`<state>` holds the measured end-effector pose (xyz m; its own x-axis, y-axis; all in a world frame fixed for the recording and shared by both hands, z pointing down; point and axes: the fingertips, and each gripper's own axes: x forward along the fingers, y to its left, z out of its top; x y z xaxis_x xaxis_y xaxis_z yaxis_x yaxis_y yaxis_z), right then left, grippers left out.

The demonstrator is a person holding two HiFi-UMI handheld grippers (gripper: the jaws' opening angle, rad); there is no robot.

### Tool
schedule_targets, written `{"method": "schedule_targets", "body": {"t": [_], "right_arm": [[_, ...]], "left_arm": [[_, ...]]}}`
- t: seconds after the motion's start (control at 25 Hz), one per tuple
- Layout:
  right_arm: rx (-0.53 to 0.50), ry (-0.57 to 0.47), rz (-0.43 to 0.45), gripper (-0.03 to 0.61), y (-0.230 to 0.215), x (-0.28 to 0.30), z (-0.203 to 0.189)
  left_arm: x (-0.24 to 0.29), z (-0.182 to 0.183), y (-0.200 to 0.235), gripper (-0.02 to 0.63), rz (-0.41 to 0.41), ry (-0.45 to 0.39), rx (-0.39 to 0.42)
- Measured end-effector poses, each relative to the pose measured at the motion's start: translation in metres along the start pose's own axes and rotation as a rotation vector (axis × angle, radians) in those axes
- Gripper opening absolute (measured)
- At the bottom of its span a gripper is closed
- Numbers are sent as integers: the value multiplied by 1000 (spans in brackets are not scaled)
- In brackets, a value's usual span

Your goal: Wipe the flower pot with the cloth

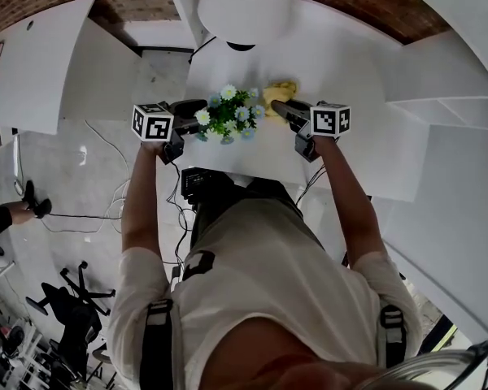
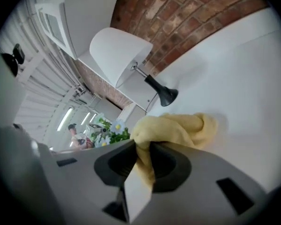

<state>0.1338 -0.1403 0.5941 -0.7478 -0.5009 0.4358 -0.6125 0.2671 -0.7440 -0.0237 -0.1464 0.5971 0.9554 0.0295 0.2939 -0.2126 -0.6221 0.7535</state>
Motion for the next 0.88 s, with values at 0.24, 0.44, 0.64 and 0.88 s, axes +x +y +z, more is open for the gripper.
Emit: {"method": "schedule_targets", "body": {"t": [0.24, 0.44, 0.64, 0.88], "right_arm": [[40, 119, 126, 84, 20, 41, -26], [18, 286, 55, 86, 7, 43, -69], [-1, 166, 0, 91, -1, 19, -50], [-172, 66, -149, 109, -6, -67, -6]], "left_arm": [[10, 12, 1, 341, 1, -2, 8], [8, 13, 5, 341, -13, -11, -12], [5, 15, 6, 341, -1, -46, -21], [-26, 27, 0, 354, 106, -176, -5]]}}
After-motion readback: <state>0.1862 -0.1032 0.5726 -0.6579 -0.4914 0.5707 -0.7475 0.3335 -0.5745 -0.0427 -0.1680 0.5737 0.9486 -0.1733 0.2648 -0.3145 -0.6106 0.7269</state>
